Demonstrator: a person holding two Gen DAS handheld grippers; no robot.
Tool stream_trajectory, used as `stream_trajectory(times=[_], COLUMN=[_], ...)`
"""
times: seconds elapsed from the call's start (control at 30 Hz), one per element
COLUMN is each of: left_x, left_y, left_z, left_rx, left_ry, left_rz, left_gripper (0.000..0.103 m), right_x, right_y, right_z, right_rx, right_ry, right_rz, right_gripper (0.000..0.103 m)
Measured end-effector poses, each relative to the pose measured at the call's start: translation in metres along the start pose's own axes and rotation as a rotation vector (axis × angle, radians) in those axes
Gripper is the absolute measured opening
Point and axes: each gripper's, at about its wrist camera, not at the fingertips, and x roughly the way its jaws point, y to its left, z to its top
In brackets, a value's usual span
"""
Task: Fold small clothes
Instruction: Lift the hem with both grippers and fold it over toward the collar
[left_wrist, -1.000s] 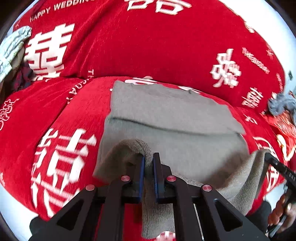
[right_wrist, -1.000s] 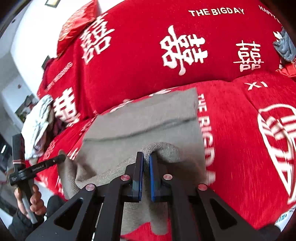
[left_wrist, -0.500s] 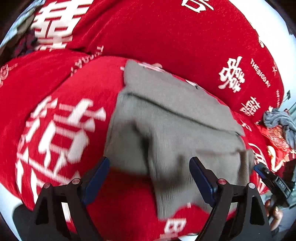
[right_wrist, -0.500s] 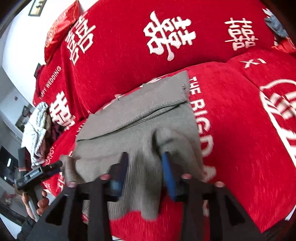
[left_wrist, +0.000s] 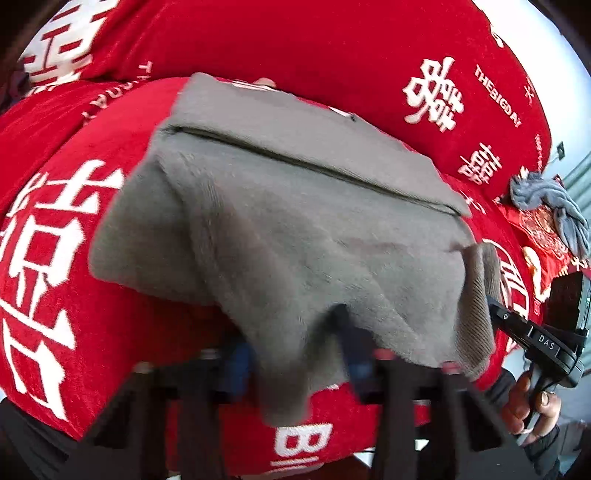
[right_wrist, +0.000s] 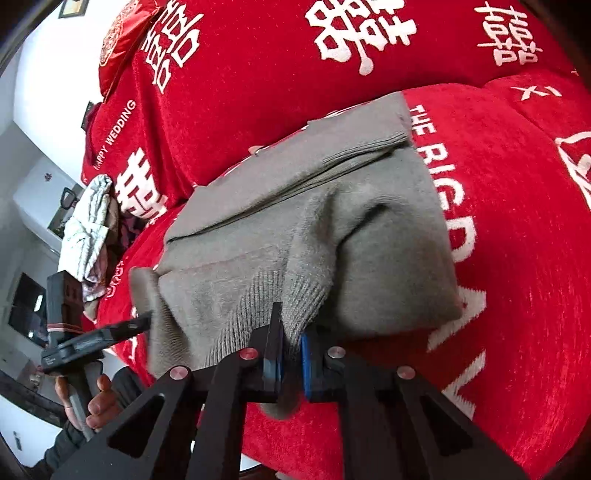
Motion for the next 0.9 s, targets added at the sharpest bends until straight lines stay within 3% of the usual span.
stream_trajectory(times=[0.03,0.1,0.37,0.53,0.9], left_x=[-0.003,-0.009,-0.060,-0.091,-0.098], left_y=[0.000,0.003,0.001,-0.009,0.000], left_z=[-0.002,-0.006,-0.003,0.017,0.084], left_rx=[-0.001,-0.008,-0.036,0.007,-0.074], left_ry=[0.000,-0.010,-0.186,-0.310,-0.368], left_rz=[-0.002,-0.006,-0.057,-0.023,0.055], left_gripper=[0.019,0.010,0.008,0.008,0.008], right_x=[-0.004,-0.015,-0.059,-0.080,-0.078], right_y=[0.003,0.006,0.029,0.044,0.044], right_z=[-0.002,-0.005,0.002,0.027,0.088], right_rx=[-0.016,-0.023,-0.064,-0.060,0.049], right_ry=[-0.004,-0.024,-0.151,-0.246,-0.311], right_rz=[0.002,0.029,0.145,0.163,0.096], right_gripper=[0.008,0.008,0.007,0.007,0.007])
